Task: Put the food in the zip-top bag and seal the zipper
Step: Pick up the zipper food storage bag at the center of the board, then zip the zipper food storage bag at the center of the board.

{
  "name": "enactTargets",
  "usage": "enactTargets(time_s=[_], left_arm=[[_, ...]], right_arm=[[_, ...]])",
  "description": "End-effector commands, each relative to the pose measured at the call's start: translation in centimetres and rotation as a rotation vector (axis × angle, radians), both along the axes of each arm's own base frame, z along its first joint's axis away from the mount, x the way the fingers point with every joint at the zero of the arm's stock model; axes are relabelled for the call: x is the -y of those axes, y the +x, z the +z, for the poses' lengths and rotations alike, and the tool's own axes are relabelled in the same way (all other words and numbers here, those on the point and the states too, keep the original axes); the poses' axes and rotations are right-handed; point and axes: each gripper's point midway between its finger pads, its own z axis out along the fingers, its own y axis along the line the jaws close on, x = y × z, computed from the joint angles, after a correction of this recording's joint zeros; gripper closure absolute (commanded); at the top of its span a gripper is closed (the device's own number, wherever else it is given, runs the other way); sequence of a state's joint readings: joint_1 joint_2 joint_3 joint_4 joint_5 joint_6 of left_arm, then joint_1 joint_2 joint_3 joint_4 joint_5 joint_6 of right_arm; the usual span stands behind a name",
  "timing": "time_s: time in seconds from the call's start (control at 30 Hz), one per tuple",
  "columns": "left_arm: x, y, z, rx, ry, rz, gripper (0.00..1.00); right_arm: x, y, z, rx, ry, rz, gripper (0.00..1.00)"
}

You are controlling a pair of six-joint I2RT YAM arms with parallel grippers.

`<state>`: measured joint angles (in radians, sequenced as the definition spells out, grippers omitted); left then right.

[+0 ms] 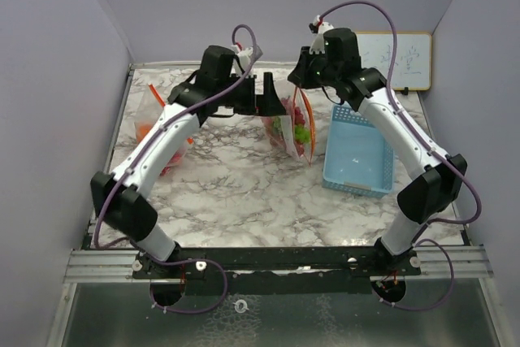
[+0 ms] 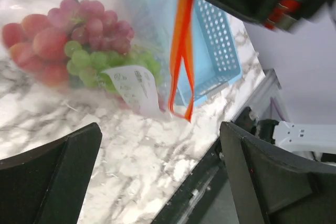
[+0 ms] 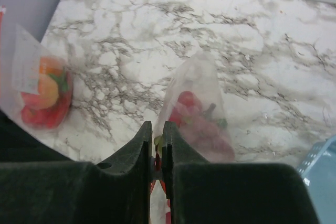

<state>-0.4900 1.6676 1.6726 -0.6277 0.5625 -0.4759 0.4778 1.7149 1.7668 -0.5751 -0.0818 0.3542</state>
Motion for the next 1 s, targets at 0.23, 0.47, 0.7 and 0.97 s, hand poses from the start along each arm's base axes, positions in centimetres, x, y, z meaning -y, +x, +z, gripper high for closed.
enactTargets(time_s=[0.23,0.47,0.7,0.97], left_arm=[[-9.5,-1.4,9.5,0.886,0.145,0.183,0.01],[-8.0,-2.6,11.3,1.190,0.148,-0.031,0.04],[-5.5,-3.6,12.2,1.200,0.001,-0.164,0.03],[-2.2,-7.2,11.6,1.071,-0.263,-0.406,0.15]], right_arm=[[-5.6,-7.7,10.8,0.336,0.117,0.688,0.95],[-6.3,-12.6,12.3,0.372,0.200,0.932,0.94],[-6.3,-16.0,11.8,0.298,0.275,1.084,0.94],[-6.0,-17.8,12.0,0.280,0.311,1.151,0.94]])
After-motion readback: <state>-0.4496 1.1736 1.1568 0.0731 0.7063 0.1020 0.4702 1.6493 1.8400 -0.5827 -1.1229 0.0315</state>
